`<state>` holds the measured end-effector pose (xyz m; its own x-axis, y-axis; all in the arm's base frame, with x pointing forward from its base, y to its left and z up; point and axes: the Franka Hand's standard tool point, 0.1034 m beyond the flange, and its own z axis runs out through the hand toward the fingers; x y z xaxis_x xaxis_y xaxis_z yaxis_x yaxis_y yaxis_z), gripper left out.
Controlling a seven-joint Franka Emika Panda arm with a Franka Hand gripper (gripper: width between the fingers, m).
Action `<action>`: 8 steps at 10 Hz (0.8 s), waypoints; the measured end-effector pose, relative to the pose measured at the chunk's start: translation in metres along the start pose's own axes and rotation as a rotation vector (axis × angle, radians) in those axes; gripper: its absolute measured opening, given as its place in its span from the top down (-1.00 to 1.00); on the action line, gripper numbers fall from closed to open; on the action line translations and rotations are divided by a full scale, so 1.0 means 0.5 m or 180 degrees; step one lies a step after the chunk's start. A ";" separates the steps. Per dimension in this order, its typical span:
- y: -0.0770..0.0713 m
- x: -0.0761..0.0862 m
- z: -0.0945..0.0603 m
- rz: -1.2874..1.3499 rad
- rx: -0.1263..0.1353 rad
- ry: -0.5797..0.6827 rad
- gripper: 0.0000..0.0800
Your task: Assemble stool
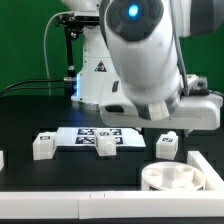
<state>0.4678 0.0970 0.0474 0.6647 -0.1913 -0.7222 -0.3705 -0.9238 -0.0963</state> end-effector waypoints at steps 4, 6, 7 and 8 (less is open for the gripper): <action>-0.004 0.005 0.016 0.0108 0.0081 -0.0145 -0.62; 0.001 0.009 0.028 0.0204 0.0208 -0.0243 -0.62; -0.001 0.009 0.028 0.0197 0.0205 -0.0241 -0.62; -0.001 0.009 0.028 0.0197 0.0205 -0.0241 -0.62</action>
Offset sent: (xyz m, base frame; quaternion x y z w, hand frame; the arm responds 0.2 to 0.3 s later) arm -0.0082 0.0147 -0.0093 0.0481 -0.0680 0.0904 0.9924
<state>0.4617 0.1011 0.0347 0.5892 -0.2194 -0.7776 -0.4519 -0.8873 -0.0920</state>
